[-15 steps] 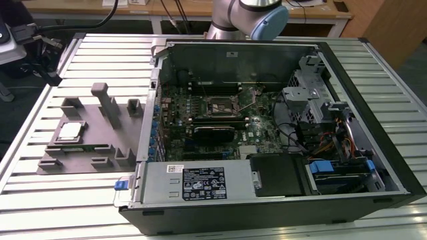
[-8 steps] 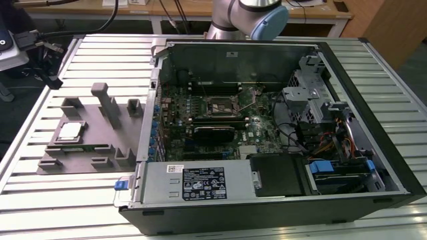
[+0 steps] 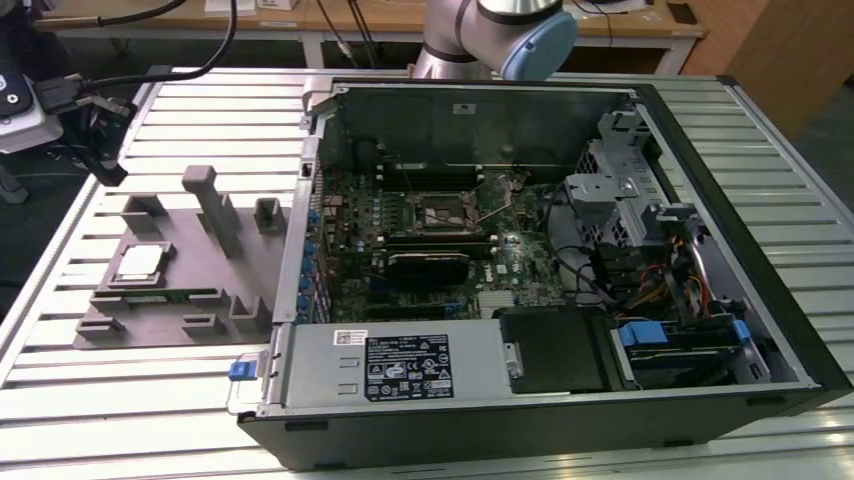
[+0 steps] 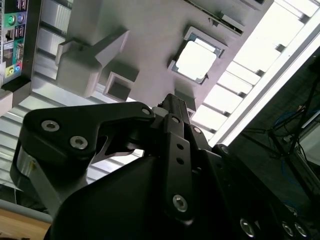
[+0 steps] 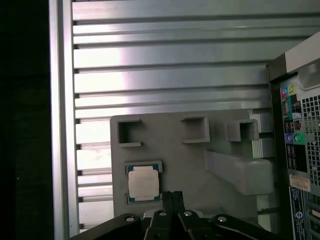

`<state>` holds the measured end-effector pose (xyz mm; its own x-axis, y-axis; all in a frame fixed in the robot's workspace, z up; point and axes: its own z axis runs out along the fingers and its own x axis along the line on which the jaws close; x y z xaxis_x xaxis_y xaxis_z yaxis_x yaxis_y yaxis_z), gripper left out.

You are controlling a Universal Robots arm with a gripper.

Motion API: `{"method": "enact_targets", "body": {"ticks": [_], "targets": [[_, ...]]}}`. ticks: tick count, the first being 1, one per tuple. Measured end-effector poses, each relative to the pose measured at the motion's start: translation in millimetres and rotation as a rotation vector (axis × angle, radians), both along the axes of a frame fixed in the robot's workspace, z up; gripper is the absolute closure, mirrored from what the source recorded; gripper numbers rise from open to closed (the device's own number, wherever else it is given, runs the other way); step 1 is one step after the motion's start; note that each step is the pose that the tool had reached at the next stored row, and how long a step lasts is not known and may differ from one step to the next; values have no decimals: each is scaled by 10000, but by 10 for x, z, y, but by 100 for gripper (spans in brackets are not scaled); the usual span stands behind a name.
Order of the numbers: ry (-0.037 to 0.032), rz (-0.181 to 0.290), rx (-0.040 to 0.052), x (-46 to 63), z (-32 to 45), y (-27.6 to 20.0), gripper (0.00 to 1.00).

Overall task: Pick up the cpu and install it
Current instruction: 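Reach for the cpu, then pick up the cpu and move it towards the insertion slot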

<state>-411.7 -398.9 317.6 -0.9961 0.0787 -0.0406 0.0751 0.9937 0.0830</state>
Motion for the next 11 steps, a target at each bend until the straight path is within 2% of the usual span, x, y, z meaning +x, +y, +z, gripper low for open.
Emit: {"method": "enact_targets", "body": {"ticks": [6, 11], "targets": [[54, -11, 0, -4, -67, 1, 89], [59, -14, 0, -4, -82, 0, 89]]}}
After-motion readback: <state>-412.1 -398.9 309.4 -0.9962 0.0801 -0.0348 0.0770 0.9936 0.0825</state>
